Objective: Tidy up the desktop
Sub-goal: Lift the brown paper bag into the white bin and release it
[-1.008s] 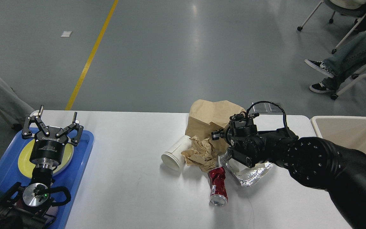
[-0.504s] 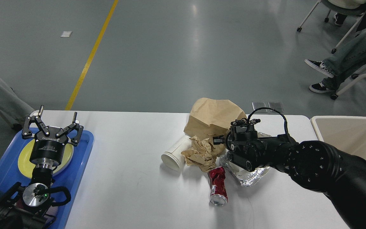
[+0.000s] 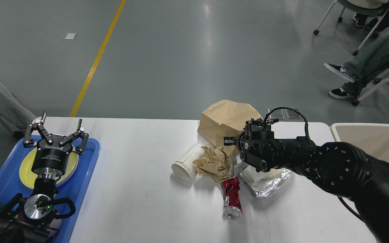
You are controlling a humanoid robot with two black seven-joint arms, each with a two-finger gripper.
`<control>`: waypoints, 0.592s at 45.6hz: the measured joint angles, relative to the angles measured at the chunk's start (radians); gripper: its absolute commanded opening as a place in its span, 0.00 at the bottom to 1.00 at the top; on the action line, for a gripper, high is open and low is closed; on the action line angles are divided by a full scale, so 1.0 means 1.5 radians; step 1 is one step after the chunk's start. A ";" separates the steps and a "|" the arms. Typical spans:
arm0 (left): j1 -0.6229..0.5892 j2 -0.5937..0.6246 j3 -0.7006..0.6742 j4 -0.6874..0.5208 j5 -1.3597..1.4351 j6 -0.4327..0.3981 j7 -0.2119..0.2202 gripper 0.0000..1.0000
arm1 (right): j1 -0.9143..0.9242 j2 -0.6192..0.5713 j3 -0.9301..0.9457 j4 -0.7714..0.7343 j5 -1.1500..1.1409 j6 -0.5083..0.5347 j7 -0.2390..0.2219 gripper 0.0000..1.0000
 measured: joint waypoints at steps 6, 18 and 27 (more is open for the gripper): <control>0.000 0.000 0.000 0.000 0.000 0.000 0.000 0.96 | 0.060 -0.049 0.006 0.074 0.005 0.014 0.000 0.00; 0.000 0.000 0.000 0.000 0.000 0.000 0.000 0.96 | 0.251 -0.174 -0.009 0.237 0.084 0.128 -0.001 0.00; 0.000 0.000 -0.001 0.000 0.000 0.000 0.000 0.96 | 0.458 -0.266 -0.085 0.378 0.122 0.277 0.003 0.00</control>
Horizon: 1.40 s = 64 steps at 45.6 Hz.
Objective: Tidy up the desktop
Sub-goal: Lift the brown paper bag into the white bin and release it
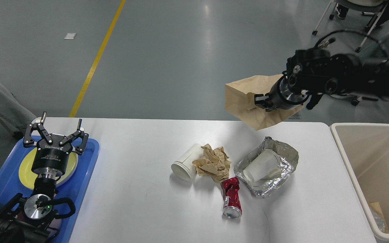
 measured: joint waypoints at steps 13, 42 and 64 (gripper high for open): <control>0.001 0.000 0.000 0.000 0.000 0.000 0.000 0.96 | 0.252 -0.064 -0.177 0.186 0.094 0.186 0.007 0.00; 0.001 0.001 0.002 0.001 0.000 0.000 0.000 0.96 | 0.066 -0.422 -0.250 0.058 -0.064 0.140 0.006 0.00; 0.000 0.001 0.001 0.001 0.000 0.000 0.000 0.96 | -0.653 -0.285 0.167 -0.462 -0.071 0.028 0.010 0.00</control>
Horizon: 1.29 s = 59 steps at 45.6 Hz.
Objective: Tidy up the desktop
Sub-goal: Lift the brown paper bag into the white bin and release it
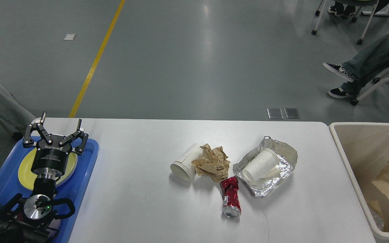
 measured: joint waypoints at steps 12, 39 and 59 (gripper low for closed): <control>0.000 0.000 0.000 0.000 0.000 0.000 0.000 0.96 | -0.131 0.131 0.010 -0.096 0.006 -0.192 0.002 0.00; 0.000 0.000 0.000 0.000 0.000 0.000 0.000 0.96 | -0.193 0.223 0.010 -0.134 0.009 -0.331 0.002 0.81; 0.000 0.000 0.000 0.000 0.000 0.000 0.000 0.96 | -0.197 0.210 0.003 -0.128 0.009 -0.411 0.002 1.00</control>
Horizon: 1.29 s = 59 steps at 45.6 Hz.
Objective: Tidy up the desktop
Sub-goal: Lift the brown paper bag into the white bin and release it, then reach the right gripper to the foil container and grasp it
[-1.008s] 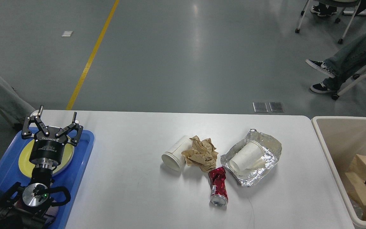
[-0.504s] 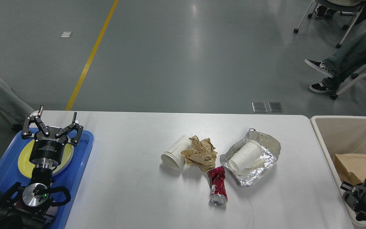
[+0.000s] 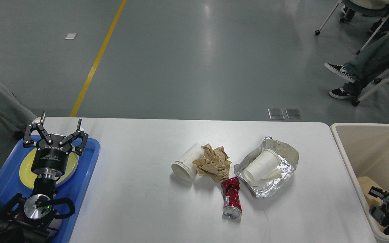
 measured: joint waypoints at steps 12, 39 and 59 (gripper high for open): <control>0.000 0.000 0.000 0.000 0.000 0.000 0.000 0.96 | 0.038 -0.032 0.002 0.053 -0.001 0.019 -0.002 1.00; 0.000 0.000 0.000 -0.001 0.000 0.000 0.000 0.96 | 0.772 -0.061 -0.368 0.616 -0.020 0.447 -0.041 1.00; 0.000 0.000 0.001 0.000 0.000 0.000 0.000 0.96 | 1.155 0.046 -0.338 0.911 0.085 0.597 -0.040 1.00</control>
